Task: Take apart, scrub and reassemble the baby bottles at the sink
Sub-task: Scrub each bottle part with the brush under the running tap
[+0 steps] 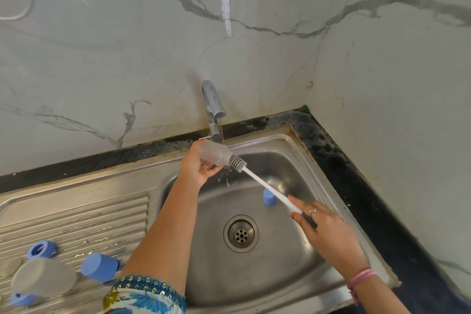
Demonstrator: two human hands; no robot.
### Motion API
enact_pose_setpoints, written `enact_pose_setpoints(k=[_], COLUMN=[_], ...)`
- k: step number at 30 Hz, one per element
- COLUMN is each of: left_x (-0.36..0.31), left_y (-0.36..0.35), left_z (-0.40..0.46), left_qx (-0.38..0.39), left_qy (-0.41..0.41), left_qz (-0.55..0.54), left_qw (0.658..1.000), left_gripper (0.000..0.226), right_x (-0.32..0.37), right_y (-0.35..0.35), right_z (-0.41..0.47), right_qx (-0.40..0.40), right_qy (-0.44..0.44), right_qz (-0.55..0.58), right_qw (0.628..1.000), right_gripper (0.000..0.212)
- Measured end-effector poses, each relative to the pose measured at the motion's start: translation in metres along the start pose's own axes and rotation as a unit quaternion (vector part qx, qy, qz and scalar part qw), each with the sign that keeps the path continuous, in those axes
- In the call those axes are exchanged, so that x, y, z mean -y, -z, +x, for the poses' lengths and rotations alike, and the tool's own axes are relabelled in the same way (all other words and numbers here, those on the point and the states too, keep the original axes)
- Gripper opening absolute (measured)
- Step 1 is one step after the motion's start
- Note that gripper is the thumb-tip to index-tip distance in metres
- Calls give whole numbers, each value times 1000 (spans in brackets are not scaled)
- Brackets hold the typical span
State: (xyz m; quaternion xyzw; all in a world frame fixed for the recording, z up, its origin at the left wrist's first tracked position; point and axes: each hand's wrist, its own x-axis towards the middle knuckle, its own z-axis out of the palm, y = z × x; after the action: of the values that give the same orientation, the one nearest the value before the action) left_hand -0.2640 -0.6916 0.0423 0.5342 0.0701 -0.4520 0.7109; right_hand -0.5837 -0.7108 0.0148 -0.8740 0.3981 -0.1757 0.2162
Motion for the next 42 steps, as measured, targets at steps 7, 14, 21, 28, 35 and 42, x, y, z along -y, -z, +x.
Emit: enact_pose_setpoints(k=[7, 14, 21, 28, 35, 42], left_x=[-3, 21, 18, 36, 31, 24], left_y=[-20, -30, -17, -29, -25, -35], left_z=[1, -3, 2, -3, 4, 1], left_qx=[-38, 72, 93, 65, 121, 28], left_qy=[-3, 32, 44, -15, -2, -15], left_qz=[91, -19, 79, 20, 117, 61], left_qw=[995, 997, 992, 998, 986, 998], left_gripper=[53, 37, 39, 65, 60, 65], right_x=[19, 43, 32, 41, 28, 39], right_y=[-9, -23, -17, -27, -25, -20], right_z=[14, 19, 28, 37, 45, 39], right_qx=[-58, 146, 78, 79, 37, 26], right_qy=[114, -191, -51, -92, -94, 18], right_qz=[-140, 492, 95, 245, 260, -12], right_qw=[982, 837, 991, 962, 960, 999], right_gripper=[37, 24, 37, 32, 30, 42])
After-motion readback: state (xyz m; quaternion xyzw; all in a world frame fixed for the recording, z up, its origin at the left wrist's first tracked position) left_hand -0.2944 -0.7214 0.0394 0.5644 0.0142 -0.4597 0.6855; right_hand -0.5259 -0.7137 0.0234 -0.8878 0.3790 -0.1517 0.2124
